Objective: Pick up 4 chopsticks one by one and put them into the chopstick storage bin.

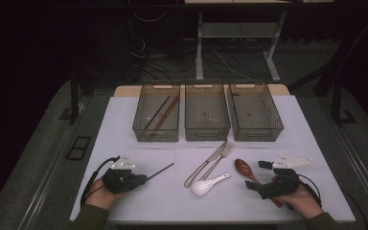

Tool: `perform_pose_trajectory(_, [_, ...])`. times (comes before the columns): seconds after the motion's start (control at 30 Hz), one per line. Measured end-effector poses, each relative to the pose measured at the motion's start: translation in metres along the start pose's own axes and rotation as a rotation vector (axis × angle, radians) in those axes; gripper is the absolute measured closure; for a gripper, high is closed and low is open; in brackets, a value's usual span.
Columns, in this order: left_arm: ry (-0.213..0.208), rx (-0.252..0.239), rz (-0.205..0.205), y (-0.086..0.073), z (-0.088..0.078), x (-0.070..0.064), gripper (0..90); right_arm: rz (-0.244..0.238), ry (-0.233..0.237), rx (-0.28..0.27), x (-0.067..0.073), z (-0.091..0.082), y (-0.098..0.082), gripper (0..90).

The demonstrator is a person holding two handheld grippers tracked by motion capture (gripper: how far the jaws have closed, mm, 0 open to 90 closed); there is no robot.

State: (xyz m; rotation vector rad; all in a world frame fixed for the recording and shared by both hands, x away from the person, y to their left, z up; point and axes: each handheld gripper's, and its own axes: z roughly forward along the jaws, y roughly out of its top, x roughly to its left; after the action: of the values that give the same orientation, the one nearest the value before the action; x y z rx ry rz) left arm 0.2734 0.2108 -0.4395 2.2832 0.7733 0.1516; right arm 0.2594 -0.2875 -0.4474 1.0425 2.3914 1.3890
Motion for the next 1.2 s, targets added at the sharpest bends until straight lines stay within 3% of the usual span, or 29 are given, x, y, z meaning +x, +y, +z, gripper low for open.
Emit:
perform_pose_trajectory(0.1, [0.000,-0.011,-0.010,0.001,-0.002,0.000,85.3,-0.001,0.000,-0.001,0.000,0.000,0.000,4.0])
perform_pose_trajectory(0.17, [0.000,-0.032,-0.040,0.001,-0.002,0.000,85.3,-0.001,0.000,-0.001,0.000,0.000,0.000,4.0])
perform_pose_trajectory(0.2, [-0.001,-0.025,-0.025,0.002,-0.003,0.001,85.2,-0.001,0.000,0.000,0.000,0.000,0.000,4.1])
perform_pose_trajectory(0.43, [0.016,-0.076,-0.060,0.007,-0.008,-0.001,85.3,-0.003,0.001,0.001,0.000,0.001,0.000,4.0])
perform_pose_trajectory(1.2, [0.043,-0.249,-0.056,0.032,-0.029,-0.001,85.2,-0.001,0.001,0.007,0.000,0.002,0.000,4.0])
